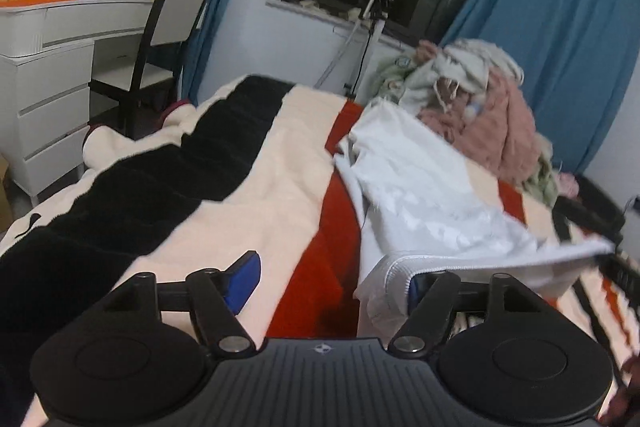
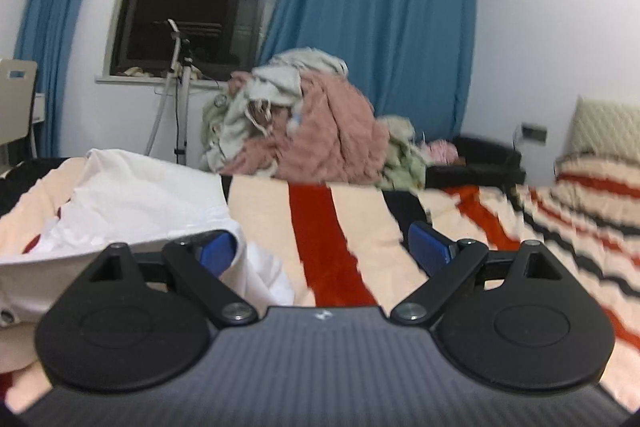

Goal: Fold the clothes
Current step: 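Lift the T-shirt with the left gripper and shake it out in the air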

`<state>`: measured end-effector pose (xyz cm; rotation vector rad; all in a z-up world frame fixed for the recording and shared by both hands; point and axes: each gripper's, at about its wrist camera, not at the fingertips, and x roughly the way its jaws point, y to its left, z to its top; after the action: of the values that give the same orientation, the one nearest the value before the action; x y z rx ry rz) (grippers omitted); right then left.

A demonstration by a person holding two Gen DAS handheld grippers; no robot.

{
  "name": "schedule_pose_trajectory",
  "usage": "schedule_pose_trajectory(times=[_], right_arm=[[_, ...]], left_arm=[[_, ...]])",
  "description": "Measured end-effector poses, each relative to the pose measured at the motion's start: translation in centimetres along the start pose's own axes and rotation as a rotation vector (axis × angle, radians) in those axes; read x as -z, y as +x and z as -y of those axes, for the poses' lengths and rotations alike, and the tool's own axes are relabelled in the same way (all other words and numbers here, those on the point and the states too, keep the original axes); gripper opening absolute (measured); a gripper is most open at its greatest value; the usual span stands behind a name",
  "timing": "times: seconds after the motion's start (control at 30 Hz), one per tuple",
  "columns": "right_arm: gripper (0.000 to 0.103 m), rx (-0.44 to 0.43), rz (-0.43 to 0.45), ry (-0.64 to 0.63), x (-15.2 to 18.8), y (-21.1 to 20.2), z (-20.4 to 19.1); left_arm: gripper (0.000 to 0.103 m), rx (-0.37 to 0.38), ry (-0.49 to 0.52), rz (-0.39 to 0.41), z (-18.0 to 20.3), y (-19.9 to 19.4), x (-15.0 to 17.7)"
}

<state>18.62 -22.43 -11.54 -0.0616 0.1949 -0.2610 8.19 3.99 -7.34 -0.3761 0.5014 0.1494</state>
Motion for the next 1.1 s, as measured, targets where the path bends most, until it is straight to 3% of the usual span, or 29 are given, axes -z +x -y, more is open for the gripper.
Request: schedule_pose_trajectory(times=[0.1, 0.2, 0.37, 0.57, 0.73, 0.87, 0.97, 1.1], right_arm=[[0.092, 0.006, 0.005, 0.063, -1.3, -1.3, 1.3], [0.093, -0.006, 0.064, 0.091, -4.9, -3.2, 2.6], [0.093, -0.071, 0.233, 0.086, -14.2, -7.5, 4.6], [0.093, -0.153, 0.407, 0.092, -27.8, -13.9, 7.6], [0.093, -0.196, 0.520, 0.114, -37.5, -19.4, 10.4], [0.093, -0.231, 0.553, 0.117, -42.6, -21.3, 12.1], [0.093, -0.250, 0.538, 0.104, -44.3, -20.9, 12.8], [0.093, -0.242, 0.463, 0.045, -43.2, -17.1, 11.9]], left_arm=[[0.073, 0.048, 0.011, 0.091, 0.6, -2.1, -1.2], [0.073, 0.066, 0.030, 0.199, 1.9, -5.1, -4.1], [0.073, 0.077, 0.026, 0.389, 5.4, -12.1, -12.5], [0.073, 0.122, 0.058, 0.589, 10.6, -22.4, -24.2], [0.073, 0.150, 0.129, 0.736, 14.6, -31.5, -30.8], [0.077, 0.164, 0.155, 0.745, 17.3, -35.3, -34.4], [0.080, 0.185, 0.162, 0.712, 18.5, -35.2, -35.9], [0.081, 0.173, 0.167, 0.594, 19.1, -29.0, -36.2]])
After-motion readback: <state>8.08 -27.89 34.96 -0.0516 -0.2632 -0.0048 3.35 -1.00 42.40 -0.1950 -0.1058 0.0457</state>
